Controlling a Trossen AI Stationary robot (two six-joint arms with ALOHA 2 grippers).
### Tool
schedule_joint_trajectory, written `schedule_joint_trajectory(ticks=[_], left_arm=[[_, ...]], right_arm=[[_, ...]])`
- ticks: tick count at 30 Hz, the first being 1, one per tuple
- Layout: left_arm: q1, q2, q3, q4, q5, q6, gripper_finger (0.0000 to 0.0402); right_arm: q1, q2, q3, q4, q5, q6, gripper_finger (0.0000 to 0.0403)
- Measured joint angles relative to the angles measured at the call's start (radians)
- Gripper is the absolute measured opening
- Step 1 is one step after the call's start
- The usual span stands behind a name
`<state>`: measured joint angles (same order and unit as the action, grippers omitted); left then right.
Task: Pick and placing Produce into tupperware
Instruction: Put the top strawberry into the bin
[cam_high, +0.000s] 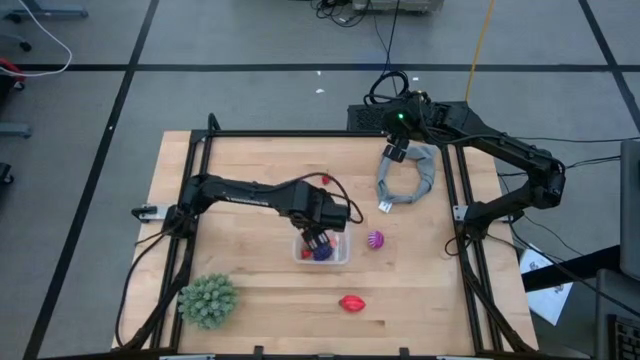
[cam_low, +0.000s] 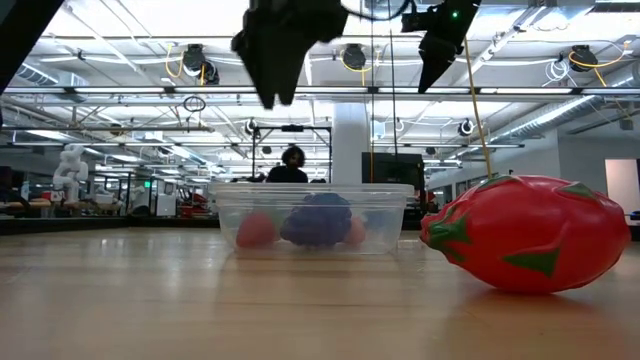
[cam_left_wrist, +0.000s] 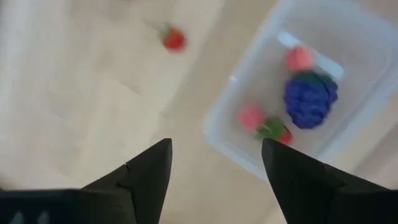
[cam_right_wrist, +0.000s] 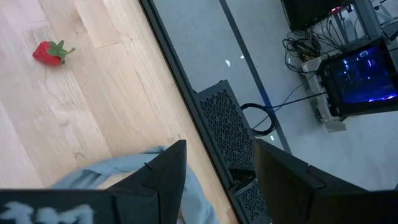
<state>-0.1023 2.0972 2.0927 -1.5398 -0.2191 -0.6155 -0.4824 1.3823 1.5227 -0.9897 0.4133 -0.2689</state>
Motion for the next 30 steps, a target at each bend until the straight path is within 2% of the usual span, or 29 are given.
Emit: schedule_joint_trajectory(ticks=[4, 9, 17, 24, 30], left_arm=[[0.047, 0.000, 0.074, -0.004, -0.091, 0.122, 0.0253], [0.151, 0.000, 0.087, -0.027, -0.072, 0.206, 0.0252], [0.318, 0.000, 0.078, -0.025, -0.055, 0.227, 0.0257], [0.444, 0.000, 0.078, 0.040, -0.052, 0.281, 0.0255], [0.495, 0.000, 0.078, 0.095, -0.109, 0.280, 0.0255]], right_arm=[[0.000, 0.000, 0.000, -0.012, 0.000, 0.020, 0.0177], [0.000, 0.000, 0.000, -0.049, 0.000, 0.021, 0.0177], [-0.003, 0.000, 0.000, -0.042, 0.002, -0.010, 0.0177], [-0.021, 0.000, 0.000, 0.016, 0.003, -0.066, 0.0177], [-0.070, 0.000, 0.000, 0.028, 0.004, -0.068, 0.0177]])
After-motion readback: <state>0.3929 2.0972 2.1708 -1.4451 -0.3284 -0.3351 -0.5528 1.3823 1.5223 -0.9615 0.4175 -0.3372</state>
